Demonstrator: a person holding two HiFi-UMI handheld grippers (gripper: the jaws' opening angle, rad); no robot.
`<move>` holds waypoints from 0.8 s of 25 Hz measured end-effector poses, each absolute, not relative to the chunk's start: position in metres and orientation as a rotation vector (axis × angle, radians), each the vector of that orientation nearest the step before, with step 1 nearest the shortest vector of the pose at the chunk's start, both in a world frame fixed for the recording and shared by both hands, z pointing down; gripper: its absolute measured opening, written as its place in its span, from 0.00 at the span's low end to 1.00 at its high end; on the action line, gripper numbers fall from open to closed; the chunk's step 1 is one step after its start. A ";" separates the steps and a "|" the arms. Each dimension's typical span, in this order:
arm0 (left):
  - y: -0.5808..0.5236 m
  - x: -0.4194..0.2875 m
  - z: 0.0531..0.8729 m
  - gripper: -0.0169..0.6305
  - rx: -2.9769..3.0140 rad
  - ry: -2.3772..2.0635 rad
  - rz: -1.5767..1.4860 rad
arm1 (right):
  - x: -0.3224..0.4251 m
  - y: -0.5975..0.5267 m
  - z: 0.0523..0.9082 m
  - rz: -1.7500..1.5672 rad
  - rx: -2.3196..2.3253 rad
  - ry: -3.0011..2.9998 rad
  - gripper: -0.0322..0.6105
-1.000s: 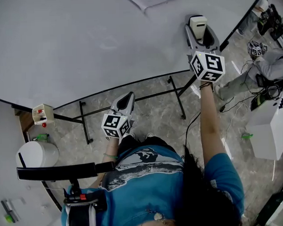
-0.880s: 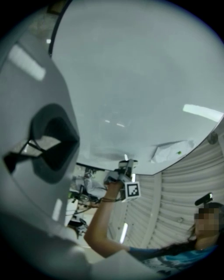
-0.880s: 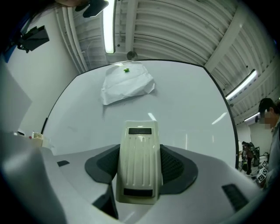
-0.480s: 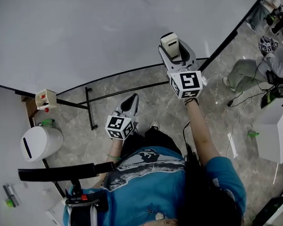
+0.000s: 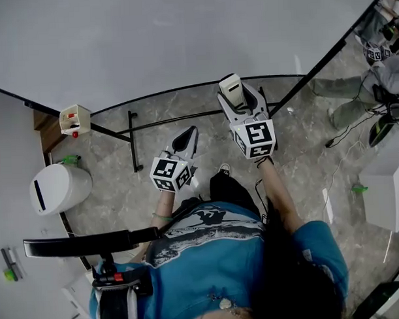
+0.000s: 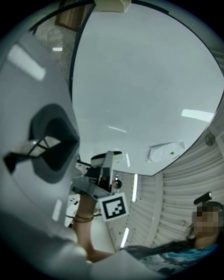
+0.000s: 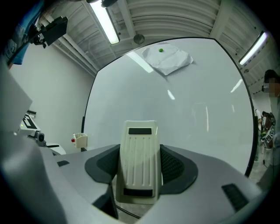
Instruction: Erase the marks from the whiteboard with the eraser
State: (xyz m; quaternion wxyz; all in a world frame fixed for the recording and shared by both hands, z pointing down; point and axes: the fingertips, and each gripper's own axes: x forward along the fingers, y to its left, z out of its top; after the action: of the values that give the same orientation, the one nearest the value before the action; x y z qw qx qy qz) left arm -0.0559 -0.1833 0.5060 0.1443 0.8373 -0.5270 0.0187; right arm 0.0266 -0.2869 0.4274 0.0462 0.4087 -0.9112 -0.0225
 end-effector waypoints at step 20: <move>0.031 -0.184 0.518 0.03 2.410 -1.487 0.013 | -0.087 -0.038 0.473 0.185 1.333 -2.691 0.46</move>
State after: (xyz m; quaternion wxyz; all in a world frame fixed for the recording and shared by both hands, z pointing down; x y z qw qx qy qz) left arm -0.1844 0.0308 0.5177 0.1541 0.8409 -0.5188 0.0044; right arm -0.0873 -0.0382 0.4732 0.0663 0.4420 -0.8924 0.0613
